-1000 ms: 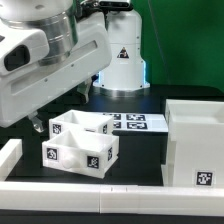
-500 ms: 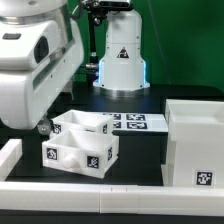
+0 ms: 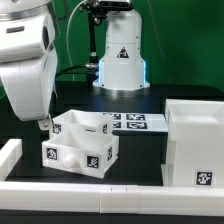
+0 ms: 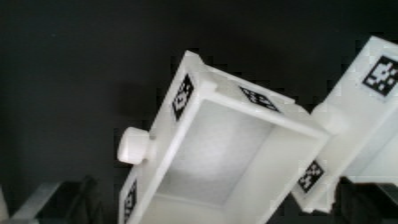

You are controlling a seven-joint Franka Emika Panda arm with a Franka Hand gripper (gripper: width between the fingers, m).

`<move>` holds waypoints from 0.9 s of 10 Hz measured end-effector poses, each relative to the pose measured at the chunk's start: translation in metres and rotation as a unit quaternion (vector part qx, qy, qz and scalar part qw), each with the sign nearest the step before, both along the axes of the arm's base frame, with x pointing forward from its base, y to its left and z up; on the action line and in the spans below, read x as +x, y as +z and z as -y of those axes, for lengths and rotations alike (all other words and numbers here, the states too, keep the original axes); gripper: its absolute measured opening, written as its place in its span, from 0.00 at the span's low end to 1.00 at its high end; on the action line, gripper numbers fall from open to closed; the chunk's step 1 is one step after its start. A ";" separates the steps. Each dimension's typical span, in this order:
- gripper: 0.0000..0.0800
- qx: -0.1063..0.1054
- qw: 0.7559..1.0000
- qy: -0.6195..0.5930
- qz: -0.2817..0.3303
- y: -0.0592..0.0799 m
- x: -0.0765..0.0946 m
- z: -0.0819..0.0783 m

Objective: Assemble drawer

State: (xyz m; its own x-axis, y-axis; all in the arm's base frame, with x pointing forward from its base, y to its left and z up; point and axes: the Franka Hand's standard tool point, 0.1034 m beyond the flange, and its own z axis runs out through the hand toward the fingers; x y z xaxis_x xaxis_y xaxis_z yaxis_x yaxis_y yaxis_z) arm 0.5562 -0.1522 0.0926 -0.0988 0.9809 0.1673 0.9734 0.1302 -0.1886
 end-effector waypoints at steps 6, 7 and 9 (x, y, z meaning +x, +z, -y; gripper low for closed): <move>0.81 0.092 0.945 0.313 0.005 -0.010 -0.017 -0.006; 0.81 0.093 0.944 0.315 0.013 -0.006 -0.016 -0.001; 0.81 0.097 0.923 0.373 0.011 -0.007 -0.020 0.007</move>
Offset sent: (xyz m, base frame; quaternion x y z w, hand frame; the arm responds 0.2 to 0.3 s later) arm -0.0089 0.0461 -0.0025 -0.0357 0.1254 -0.2908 0.9479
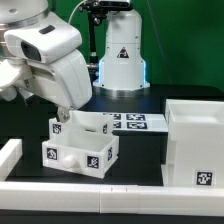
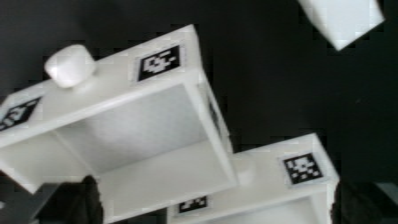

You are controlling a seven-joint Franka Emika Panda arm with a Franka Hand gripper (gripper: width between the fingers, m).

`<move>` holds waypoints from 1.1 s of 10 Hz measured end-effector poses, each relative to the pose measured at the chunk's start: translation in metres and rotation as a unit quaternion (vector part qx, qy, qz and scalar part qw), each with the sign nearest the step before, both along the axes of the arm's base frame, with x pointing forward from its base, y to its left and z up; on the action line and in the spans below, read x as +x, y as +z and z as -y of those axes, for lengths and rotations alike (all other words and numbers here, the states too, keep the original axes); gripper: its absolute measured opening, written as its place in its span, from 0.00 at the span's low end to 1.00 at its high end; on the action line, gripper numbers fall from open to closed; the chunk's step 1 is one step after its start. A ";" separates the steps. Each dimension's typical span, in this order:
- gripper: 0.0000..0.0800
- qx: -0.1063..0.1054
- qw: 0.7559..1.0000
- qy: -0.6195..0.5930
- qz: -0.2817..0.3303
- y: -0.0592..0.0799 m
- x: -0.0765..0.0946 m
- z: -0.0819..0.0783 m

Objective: Assemble drawer

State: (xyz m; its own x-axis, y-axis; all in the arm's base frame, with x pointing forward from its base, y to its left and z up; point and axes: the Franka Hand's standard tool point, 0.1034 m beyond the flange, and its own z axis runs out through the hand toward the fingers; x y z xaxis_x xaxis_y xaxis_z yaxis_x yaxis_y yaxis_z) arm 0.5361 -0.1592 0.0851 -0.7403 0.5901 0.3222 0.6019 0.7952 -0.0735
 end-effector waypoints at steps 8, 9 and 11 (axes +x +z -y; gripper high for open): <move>0.81 0.058 0.994 0.047 -0.078 -0.046 -0.015 -0.001; 0.81 0.059 0.994 0.043 -0.083 -0.054 -0.016 -0.002; 0.81 0.055 0.994 0.029 -0.092 -0.060 -0.020 -0.003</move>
Offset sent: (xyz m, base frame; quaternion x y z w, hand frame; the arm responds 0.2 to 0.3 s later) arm -0.0035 0.0206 -0.0215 -0.0351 0.1213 -0.1327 0.9831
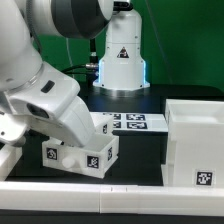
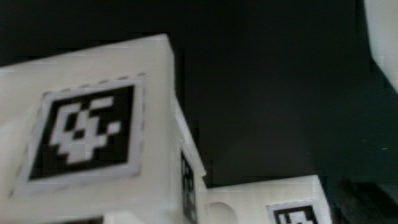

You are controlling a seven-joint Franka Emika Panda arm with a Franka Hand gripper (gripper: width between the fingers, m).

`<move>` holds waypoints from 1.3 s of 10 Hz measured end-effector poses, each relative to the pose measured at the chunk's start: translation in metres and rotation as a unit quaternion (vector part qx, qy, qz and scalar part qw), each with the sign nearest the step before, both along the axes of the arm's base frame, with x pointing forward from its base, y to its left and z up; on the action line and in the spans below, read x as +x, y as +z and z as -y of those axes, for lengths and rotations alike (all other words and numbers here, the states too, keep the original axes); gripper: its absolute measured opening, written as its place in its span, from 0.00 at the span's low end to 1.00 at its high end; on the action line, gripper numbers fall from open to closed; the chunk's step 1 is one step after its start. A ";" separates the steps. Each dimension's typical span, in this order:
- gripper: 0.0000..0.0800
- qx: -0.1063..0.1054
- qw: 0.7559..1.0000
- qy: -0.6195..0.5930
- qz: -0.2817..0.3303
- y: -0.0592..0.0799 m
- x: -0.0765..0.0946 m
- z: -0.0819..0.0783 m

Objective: Assemble drawer

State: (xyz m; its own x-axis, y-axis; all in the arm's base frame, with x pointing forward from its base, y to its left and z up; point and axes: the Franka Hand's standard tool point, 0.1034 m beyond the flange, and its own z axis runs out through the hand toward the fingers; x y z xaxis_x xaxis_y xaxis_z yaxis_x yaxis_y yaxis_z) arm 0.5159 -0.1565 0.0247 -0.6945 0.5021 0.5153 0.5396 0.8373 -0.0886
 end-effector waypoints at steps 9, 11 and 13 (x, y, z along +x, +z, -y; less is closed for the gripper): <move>0.05 -0.006 1.000 -0.011 -0.002 0.000 -0.001 0.005; 0.05 -0.008 1.000 -0.015 -0.002 0.001 -0.001 0.006; 0.05 -0.059 0.992 -0.109 -0.018 0.011 0.002 0.006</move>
Offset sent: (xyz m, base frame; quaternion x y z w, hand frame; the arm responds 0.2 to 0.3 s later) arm 0.0000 0.0000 0.0000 0.0000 0.0000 0.0000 1.0000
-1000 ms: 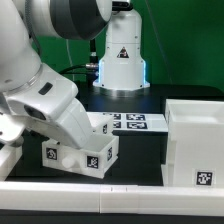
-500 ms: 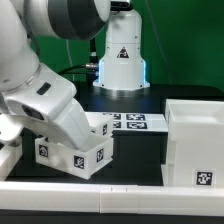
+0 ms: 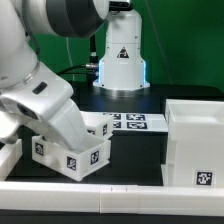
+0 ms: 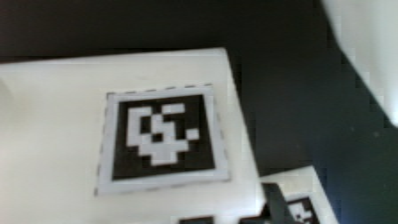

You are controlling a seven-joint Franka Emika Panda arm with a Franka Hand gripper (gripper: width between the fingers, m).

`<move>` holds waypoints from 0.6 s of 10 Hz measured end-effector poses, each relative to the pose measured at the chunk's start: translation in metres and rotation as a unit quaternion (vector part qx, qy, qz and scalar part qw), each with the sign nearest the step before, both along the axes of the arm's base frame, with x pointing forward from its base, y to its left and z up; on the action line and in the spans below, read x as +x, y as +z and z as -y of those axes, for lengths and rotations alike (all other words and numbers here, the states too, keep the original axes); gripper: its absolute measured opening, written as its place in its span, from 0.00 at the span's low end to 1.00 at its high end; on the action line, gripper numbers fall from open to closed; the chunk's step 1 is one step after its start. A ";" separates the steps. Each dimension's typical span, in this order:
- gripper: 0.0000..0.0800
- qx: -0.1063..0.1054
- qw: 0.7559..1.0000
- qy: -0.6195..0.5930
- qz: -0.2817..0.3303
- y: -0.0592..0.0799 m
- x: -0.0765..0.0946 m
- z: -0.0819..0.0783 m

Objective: Assemble drawer

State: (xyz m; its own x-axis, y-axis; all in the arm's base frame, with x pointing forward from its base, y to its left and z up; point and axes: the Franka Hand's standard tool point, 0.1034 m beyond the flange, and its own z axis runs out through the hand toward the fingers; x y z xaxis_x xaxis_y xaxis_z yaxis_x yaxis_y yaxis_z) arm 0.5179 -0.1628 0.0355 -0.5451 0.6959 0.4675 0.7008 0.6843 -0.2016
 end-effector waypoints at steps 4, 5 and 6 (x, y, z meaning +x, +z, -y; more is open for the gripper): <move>0.05 -0.097 0.984 -0.138 -0.063 0.021 0.016 -0.042; 0.05 -0.096 0.982 -0.147 -0.069 0.021 0.015 -0.045; 0.05 -0.087 0.981 -0.156 -0.073 0.017 0.013 -0.045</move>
Offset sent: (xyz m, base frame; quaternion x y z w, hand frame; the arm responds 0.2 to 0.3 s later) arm 0.0250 0.0377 0.0164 0.0526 0.0333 0.1575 0.9856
